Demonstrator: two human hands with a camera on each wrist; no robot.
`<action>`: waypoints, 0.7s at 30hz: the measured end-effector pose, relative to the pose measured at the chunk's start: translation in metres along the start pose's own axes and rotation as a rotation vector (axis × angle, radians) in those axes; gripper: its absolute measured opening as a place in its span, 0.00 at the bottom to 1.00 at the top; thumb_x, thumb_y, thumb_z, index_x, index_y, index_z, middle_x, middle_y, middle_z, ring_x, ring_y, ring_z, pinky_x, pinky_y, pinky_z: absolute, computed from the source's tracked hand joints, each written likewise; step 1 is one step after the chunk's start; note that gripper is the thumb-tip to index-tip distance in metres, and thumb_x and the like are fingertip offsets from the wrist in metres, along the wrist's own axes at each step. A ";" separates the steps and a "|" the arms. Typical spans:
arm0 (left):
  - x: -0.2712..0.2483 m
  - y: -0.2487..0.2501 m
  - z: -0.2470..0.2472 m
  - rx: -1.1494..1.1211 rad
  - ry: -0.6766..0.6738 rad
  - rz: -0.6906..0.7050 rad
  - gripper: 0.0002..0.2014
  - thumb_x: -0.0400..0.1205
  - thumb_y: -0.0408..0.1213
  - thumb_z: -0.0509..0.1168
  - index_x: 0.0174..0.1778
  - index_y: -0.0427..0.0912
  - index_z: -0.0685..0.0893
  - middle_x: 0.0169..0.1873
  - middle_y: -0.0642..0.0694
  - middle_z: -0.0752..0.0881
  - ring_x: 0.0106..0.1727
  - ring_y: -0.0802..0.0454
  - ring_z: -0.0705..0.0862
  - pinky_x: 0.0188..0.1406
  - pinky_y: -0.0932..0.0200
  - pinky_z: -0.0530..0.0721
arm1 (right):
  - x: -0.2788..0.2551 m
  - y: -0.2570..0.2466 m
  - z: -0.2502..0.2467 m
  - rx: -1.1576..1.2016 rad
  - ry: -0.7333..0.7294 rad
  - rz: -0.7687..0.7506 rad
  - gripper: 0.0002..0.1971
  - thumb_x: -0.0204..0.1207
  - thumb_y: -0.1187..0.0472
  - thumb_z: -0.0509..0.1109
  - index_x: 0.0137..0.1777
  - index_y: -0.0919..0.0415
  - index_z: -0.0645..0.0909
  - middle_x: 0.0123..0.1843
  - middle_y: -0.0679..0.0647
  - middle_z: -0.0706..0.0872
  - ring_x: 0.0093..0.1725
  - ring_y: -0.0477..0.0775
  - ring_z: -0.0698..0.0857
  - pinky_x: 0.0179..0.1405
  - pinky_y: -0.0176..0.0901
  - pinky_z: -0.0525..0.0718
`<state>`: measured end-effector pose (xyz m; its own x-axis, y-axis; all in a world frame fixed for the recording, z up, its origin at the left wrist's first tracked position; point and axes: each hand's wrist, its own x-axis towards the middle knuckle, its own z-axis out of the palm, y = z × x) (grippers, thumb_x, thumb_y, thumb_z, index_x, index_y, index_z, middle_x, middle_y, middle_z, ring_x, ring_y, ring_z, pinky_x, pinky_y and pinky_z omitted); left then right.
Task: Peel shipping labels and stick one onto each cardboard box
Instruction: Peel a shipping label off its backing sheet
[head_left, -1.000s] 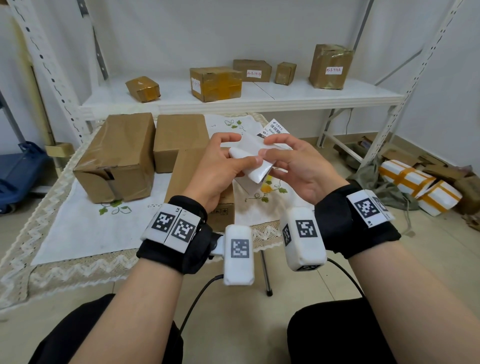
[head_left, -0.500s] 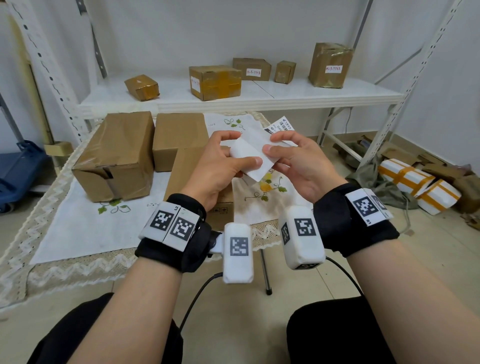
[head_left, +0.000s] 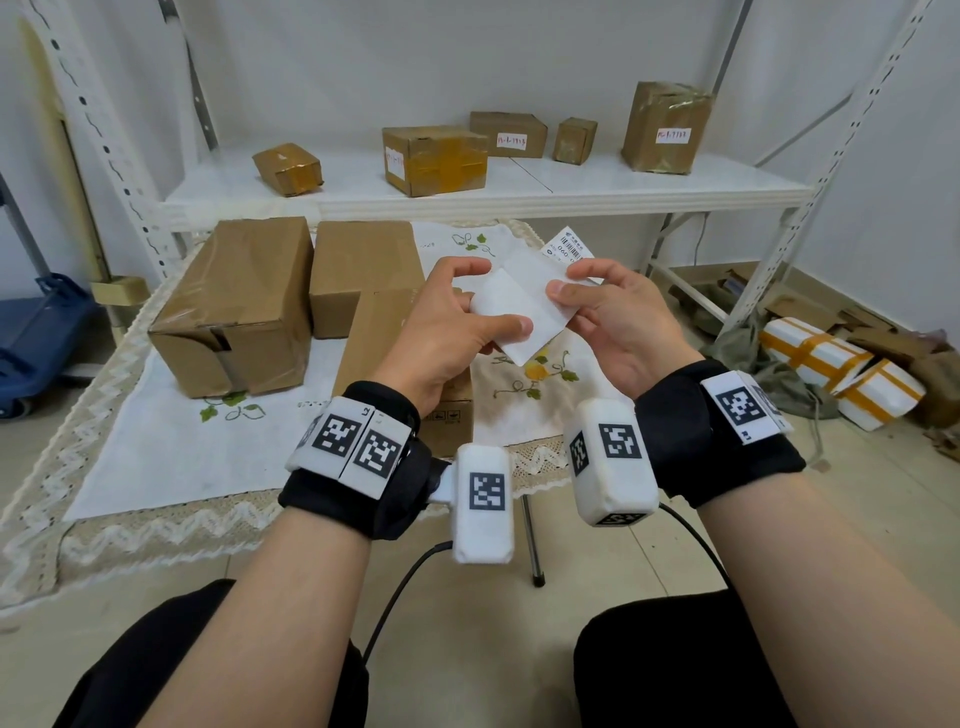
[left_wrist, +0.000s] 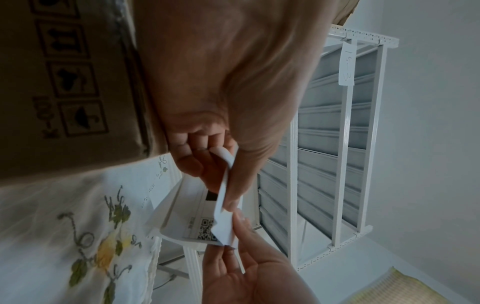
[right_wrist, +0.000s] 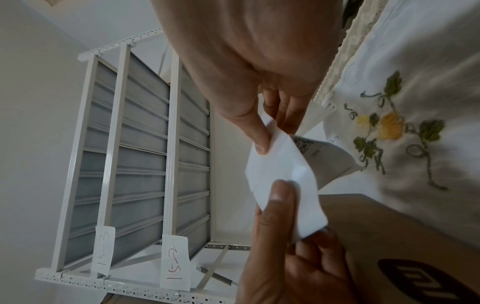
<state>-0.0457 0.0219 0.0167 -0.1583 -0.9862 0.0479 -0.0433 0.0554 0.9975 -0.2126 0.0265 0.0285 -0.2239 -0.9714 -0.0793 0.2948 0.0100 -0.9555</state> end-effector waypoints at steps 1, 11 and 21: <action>0.000 0.000 0.000 0.004 -0.003 0.000 0.36 0.73 0.28 0.81 0.74 0.51 0.75 0.52 0.39 0.92 0.42 0.54 0.90 0.35 0.67 0.85 | 0.000 0.000 0.000 0.007 0.008 -0.003 0.13 0.75 0.77 0.75 0.45 0.59 0.80 0.58 0.66 0.90 0.40 0.58 0.90 0.50 0.53 0.90; -0.002 0.002 0.001 0.029 -0.025 0.008 0.36 0.73 0.26 0.80 0.75 0.49 0.74 0.47 0.42 0.92 0.35 0.58 0.89 0.28 0.70 0.82 | 0.000 -0.003 -0.002 0.043 0.051 -0.014 0.12 0.77 0.77 0.73 0.47 0.59 0.80 0.51 0.61 0.89 0.39 0.56 0.87 0.38 0.47 0.89; -0.004 0.003 0.001 0.047 -0.048 0.034 0.35 0.74 0.25 0.80 0.75 0.49 0.74 0.45 0.43 0.92 0.35 0.58 0.89 0.30 0.70 0.82 | 0.002 -0.003 -0.004 0.060 0.032 -0.029 0.11 0.79 0.76 0.71 0.49 0.58 0.80 0.59 0.64 0.88 0.45 0.58 0.87 0.56 0.54 0.86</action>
<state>-0.0463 0.0262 0.0197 -0.2071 -0.9752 0.0778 -0.0829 0.0968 0.9918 -0.2173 0.0257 0.0298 -0.2625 -0.9630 -0.0613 0.3430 -0.0337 -0.9387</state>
